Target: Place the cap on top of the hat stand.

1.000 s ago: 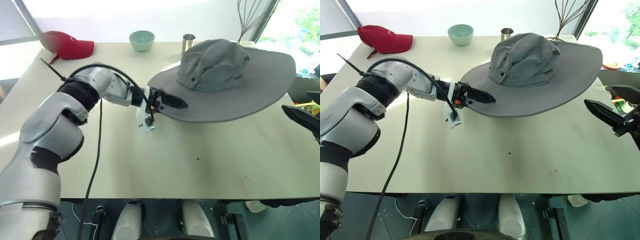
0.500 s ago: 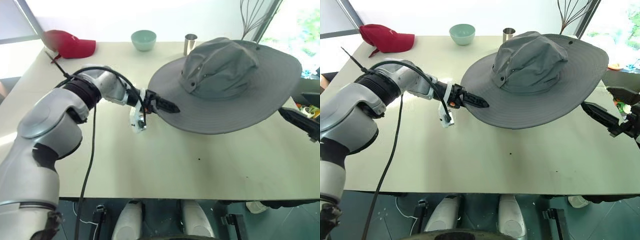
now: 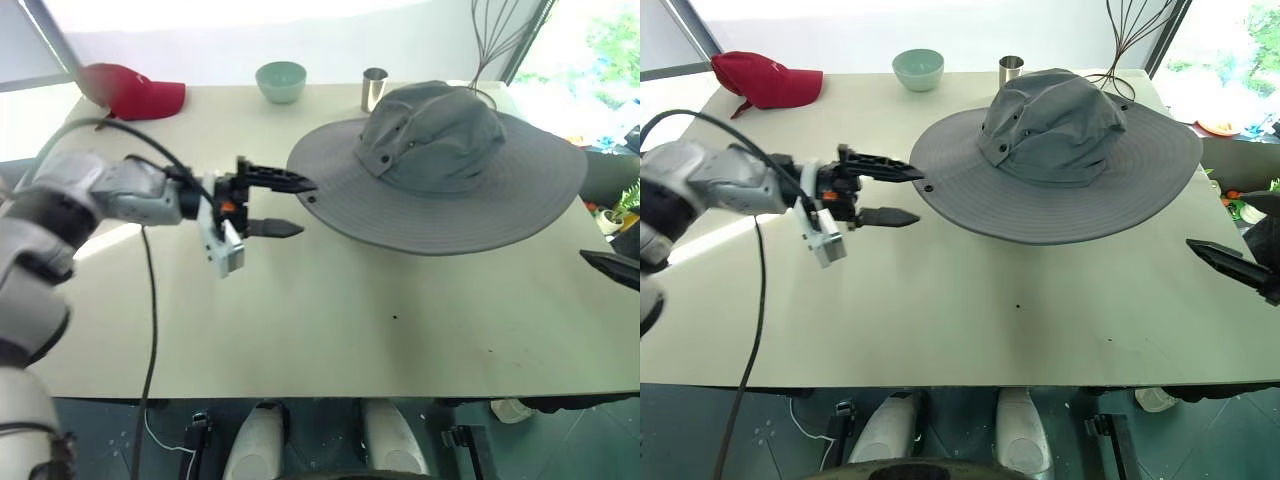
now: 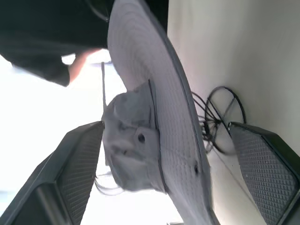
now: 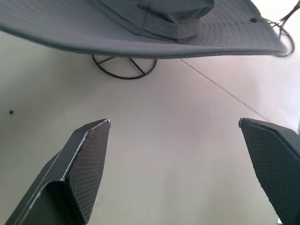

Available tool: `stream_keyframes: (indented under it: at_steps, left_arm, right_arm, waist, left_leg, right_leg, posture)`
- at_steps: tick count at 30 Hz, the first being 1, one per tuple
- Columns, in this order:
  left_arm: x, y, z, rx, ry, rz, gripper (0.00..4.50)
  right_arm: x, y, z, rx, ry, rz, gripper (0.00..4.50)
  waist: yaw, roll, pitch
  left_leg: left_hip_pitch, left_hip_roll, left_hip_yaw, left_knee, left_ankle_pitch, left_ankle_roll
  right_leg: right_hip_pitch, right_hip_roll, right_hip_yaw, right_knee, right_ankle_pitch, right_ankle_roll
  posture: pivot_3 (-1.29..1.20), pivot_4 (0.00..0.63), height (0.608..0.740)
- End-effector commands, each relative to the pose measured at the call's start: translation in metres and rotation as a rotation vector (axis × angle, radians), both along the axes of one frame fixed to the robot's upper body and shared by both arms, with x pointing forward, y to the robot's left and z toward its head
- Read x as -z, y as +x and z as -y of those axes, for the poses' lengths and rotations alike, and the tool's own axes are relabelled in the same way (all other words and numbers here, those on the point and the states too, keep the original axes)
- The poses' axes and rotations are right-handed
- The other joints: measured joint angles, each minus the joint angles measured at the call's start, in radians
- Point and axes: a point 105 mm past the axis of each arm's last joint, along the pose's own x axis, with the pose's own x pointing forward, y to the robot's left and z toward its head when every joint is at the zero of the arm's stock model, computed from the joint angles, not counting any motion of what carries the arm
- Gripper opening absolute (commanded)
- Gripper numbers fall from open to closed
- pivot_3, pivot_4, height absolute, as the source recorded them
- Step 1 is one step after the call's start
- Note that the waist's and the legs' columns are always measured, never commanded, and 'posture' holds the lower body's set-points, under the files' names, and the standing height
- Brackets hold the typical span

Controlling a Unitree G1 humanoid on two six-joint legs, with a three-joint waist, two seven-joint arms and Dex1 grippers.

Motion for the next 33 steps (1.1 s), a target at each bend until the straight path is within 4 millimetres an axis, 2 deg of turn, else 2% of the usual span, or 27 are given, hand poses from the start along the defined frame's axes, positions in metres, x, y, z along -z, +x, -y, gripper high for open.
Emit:
stream_keyframes:
  at_steps: [1, 3, 5, 7, 10, 11, 14, 17, 23, 29, 31, 33]
  left_arm:
    - [-0.008, 0.005, -0.023, -0.291, -0.092, -0.410, 4.39]
    - [-0.013, 0.003, -0.045, -0.424, -0.172, -0.784, 4.39]
    - [-0.033, -0.002, -0.059, -0.438, -0.299, -1.084, 4.39]
    - [-0.054, -0.006, -0.067, -0.414, -0.400, -1.282, 4.39]
    - [-0.074, -0.019, -0.069, -0.334, -0.431, -1.425, 4.39]
    - [-0.077, -0.021, -0.069, -0.323, -0.429, -1.444, 4.39]
    - [-0.078, -0.039, -0.066, -0.289, -0.338, -1.488, 4.39]
    - [-0.078, -0.047, -0.064, -0.278, -0.302, -1.501, 4.39]
    - [-0.082, -0.048, -0.063, -0.273, -0.317, -1.489, 4.39]
    - [-0.084, -0.044, -0.058, -0.275, -0.335, -1.459, 4.39]
    - [-0.085, -0.042, -0.057, -0.280, -0.340, -1.448, 4.50]
    - [-0.085, -0.041, -0.057, -0.284, -0.337, -1.437, 4.50]
  right_arm:
    - [-0.019, 0.001, -0.004, -0.050, -0.144, 0.057, 4.50]
    - [-0.021, 0.002, -0.011, -0.107, -0.238, 0.058, 4.50]
    - [-0.023, 0.003, -0.021, -0.172, -0.321, 0.073, 4.50]
    - [-0.025, 0.005, -0.028, -0.225, -0.414, 0.090, 4.50]
    - [-0.020, 0.007, -0.035, -0.286, -0.541, 0.092, 4.50]
    - [-0.018, 0.008, -0.036, -0.301, -0.569, 0.093, 4.50]
    - [-0.007, 0.017, -0.055, -0.406, -0.739, 0.142, 4.50]
    - [-0.001, 0.023, -0.065, -0.457, -0.808, 0.186, 4.50]
    - [0.002, 0.038, -0.079, -0.498, -0.917, 0.293, 4.50]
    - [0.024, 0.059, -0.078, -0.484, -0.966, 0.305, 4.50]
    - [0.031, 0.066, -0.074, -0.449, -0.956, 0.318, 3.97]
    - [0.038, 0.069, -0.071, -0.430, -0.942, 0.319, 3.12]
  waist:
    - [-0.006, 0.001, 0.000]
    - [-0.013, 0.001, 0.001]
    - [-0.015, 0.000, 0.001]
    - [-0.013, 0.000, 0.001]
    - [-0.016, 0.000, 0.001]
    - [-0.018, 0.000, 0.001]
    - [-0.022, 0.001, 0.001]
    - [-0.022, 0.001, 0.001]
    - [-0.019, 0.001, 0.001]
    - [-0.021, 0.001, 0.001]
    - [-0.020, 0.001, 0.001]
    - [-0.020, 0.001, 0.001]
  left_leg:
    - [0.000, 0.000, 0.000, 0.000, 0.000, 0.000]
    - [0.000, 0.001, 0.001, 0.000, 0.000, 0.000]
    - [0.000, 0.002, 0.000, 0.002, 0.000, 0.000]
    - [0.000, 0.001, 0.000, 0.003, 0.000, 0.000]
    - [0.002, 0.001, 0.000, 0.004, 0.000, 0.001]
    - [0.002, 0.001, 0.000, 0.003, 0.000, 0.001]
    - [0.003, 0.001, 0.000, 0.002, 0.000, 0.001]
    - [0.003, 0.002, 0.000, 0.001, 0.000, 0.001]
    - [0.002, 0.002, 0.000, 0.002, 0.000, 0.001]
    - [0.002, 0.002, 0.000, 0.002, 0.000, 0.001]
    - [0.002, 0.002, 0.000, 0.002, 0.000, 0.001]
    - [0.002, 0.001, 0.000, 0.002, 0.000, 0.001]
  right_leg:
    - [0.000, 0.000, 0.000, 0.000, 0.000, 0.000]
    - [0.001, 0.000, 0.000, 0.002, 0.000, 0.000]
    - [0.001, 0.002, -0.001, 0.003, 0.000, 0.000]
    - [0.002, 0.002, -0.001, 0.004, 0.000, 0.000]
    - [0.004, 0.001, -0.001, 0.003, 0.000, 0.000]
    - [0.004, 0.001, -0.001, 0.003, -0.001, 0.000]
    - [0.004, 0.002, -0.001, 0.003, -0.001, 0.000]
    - [0.003, 0.002, -0.001, 0.002, -0.001, 0.000]
    - [0.003, 0.002, -0.001, 0.002, -0.001, -0.001]
    - [0.002, 0.002, -0.001, 0.002, -0.001, -0.001]
    - [0.002, 0.002, -0.001, 0.002, -0.001, -0.001]
    - [0.002, 0.002, -0.001, 0.002, -0.001, -0.001]
  posture:
    - [0.00, 0.150, 0.740]
    - [0.00, 0.150, 0.740]
    - [0.00, 0.150, 0.740]
    - [0.00, 0.150, 0.740]
    - [0.00, 0.150, 0.740]
    - [0.00, 0.150, 0.740]
    - [0.00, 0.150, 0.740]
    - [0.00, 0.150, 0.740]
    - [0.00, 0.150, 0.740]
    - [0.00, 0.150, 0.740]
    - [0.00, 0.150, 0.740]
    - [0.00, 0.150, 0.740]
